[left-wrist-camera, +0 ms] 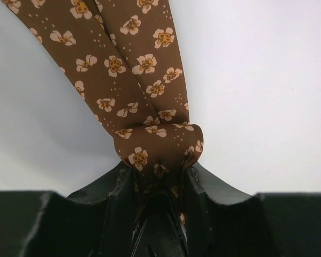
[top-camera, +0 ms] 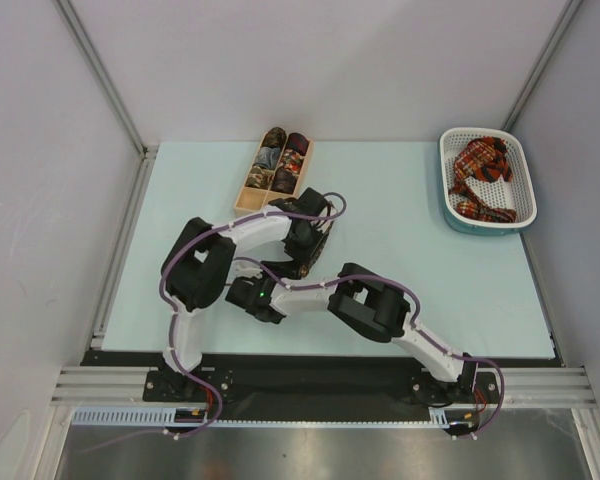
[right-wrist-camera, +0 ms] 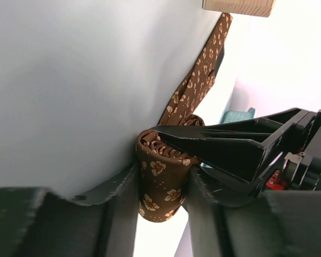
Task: Roll the ties
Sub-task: Roll the tie
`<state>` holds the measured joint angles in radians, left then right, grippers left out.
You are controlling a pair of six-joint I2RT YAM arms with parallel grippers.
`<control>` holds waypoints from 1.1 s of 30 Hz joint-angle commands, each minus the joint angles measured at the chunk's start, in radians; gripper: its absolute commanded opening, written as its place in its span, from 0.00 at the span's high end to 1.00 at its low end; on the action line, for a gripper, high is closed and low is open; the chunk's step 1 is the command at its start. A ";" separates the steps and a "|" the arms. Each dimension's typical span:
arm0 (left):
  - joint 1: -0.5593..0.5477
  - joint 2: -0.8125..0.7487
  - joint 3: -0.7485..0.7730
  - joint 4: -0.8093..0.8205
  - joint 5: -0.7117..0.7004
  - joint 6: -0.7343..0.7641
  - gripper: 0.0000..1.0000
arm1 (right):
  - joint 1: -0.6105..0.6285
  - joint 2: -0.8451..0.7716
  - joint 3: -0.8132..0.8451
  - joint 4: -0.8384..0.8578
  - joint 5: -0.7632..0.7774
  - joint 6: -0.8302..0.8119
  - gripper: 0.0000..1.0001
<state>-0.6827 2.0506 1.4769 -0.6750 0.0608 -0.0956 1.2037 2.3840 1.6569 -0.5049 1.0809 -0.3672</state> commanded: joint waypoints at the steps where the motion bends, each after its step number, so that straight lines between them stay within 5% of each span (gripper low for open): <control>1: -0.020 -0.018 -0.052 -0.201 0.097 -0.006 0.63 | -0.058 0.093 -0.014 -0.017 -0.225 0.116 0.62; 5: -0.021 0.002 -0.020 -0.210 0.077 0.000 0.60 | -0.052 0.064 -0.046 0.011 -0.281 0.102 0.74; 19: -0.023 0.029 0.135 -0.178 -0.001 0.016 0.23 | -0.027 -0.012 -0.078 0.060 -0.357 0.044 0.73; 33: 0.139 -0.265 0.188 0.010 0.065 -0.081 0.03 | -0.020 -0.103 -0.094 0.043 -0.457 0.039 0.72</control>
<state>-0.6041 1.9442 1.6485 -0.7715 0.0784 -0.1150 1.1728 2.2784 1.5948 -0.4778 0.8616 -0.3782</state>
